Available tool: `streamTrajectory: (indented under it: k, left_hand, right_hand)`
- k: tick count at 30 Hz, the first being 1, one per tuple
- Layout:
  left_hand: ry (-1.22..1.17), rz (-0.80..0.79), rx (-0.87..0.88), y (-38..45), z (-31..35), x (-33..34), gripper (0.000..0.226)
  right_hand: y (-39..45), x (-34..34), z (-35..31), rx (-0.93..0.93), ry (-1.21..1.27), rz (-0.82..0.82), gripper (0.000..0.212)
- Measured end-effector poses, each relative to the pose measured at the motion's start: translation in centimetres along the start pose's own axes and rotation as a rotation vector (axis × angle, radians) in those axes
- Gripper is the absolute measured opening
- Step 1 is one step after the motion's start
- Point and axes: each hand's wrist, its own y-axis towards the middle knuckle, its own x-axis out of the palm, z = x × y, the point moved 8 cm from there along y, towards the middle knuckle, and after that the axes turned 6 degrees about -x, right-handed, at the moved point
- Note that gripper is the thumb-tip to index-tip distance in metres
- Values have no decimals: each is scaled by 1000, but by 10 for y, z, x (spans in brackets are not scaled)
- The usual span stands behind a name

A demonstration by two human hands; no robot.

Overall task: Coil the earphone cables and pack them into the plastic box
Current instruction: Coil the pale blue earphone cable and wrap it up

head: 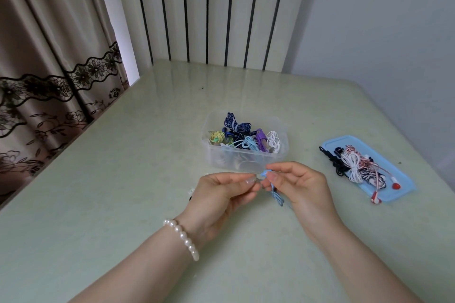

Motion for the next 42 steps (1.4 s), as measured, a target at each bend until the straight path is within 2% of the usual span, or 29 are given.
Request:
streamTrajectory:
  k: [6, 12, 17, 31, 42]
  left_hand:
    - [-107, 7, -8, -3, 2, 0, 13]
    - [8, 105, 71, -4, 7, -8, 13]
    - [43, 109, 128, -6, 9, -6, 12]
    - [43, 61, 118, -6, 8, -2, 11]
    - [180, 33, 199, -9, 14, 4, 16]
  right_hand:
    - [0, 3, -2, -43, -35, -10, 18]
    - [-3, 7, -14, -137, -49, -33, 19]
    - [-4, 9, -17, -190, -130, -32, 23]
    - [-4, 6, -14, -131, -141, -8, 29]
    - [-3, 4, -11, -90, -196, 10, 31]
